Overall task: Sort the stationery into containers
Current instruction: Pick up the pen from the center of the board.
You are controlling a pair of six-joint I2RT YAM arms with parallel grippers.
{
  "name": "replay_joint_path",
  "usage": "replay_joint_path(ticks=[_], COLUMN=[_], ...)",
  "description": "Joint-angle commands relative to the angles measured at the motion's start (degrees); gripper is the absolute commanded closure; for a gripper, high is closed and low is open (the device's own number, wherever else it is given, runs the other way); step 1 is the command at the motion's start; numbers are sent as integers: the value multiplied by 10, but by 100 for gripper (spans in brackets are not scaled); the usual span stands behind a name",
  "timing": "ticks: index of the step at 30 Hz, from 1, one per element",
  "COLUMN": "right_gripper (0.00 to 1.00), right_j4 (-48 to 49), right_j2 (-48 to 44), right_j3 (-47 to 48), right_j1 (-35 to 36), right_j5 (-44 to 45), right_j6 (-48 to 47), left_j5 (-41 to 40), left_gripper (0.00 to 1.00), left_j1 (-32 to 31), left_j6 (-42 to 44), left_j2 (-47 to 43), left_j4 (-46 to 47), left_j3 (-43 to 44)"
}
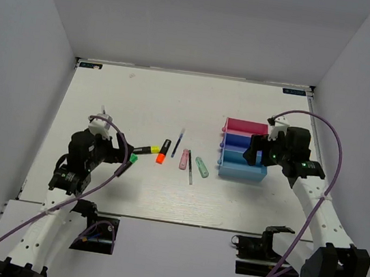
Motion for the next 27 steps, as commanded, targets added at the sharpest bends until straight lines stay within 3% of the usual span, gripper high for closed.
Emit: replay_joint_path(ticks=[1,5,6,8,11,12,13,14,15,16,18,19,20,21,24,27], right_gripper=[10,10,10,10,10,10,10,10,32,99,100,70,41,28,28,28], right_j4=[12,-9,-29,-54,-79,-80,-91,-89,-86,-91,-92,-93,-89,-89,-83,-85], right_j2=[-17,-21,-21,-15,-6,-5,-6,-8,-6,-7,-5,-5,-10,-12,-18,-21], right_j3=[7,8,11,26,40,40,39,40,36,37,41,41,41,40,36,36], right_j1=[-3,-3,-2,-3,1,1,2,2,4,4,4,6,6,8,11,11], right_j5=[-11,-20,-26,-31,-5,-13,-21,-26,-57,-59,-63,-63,-63,-63,-62,-62], right_j6=[3,-41,-99,-123,-150,-156,-174,-172,-172,-163,-151,-144,-140,-140,-139,-138], left_j5=[5,-14,-31,-45,-68,-93,-96,-127,-152,-164,-227,-243,-262,-278,-271,-221], left_gripper=[0,0,2,8,65,95,100,100,100,89,47,32,26,20,21,38], left_j1=[0,-1,-1,0,-2,-1,0,0,-1,0,0,0,0,0,14,39], left_j6=[5,0,-1,-6,-13,-16,-19,-22,-33,-37,-47,-55,-53,-50,-19,52], left_j2=[9,24,32,58,114,130,146,198,217,255,314,356,395,431,529,611], left_j4=[11,7,7,8,-6,-16,-37,-42,-46,-54,-85,-93,-101,-103,-120,-148], left_j3=[-2,-3,-1,2,31,57,86,115,131,179,211,263,280,293,385,454])
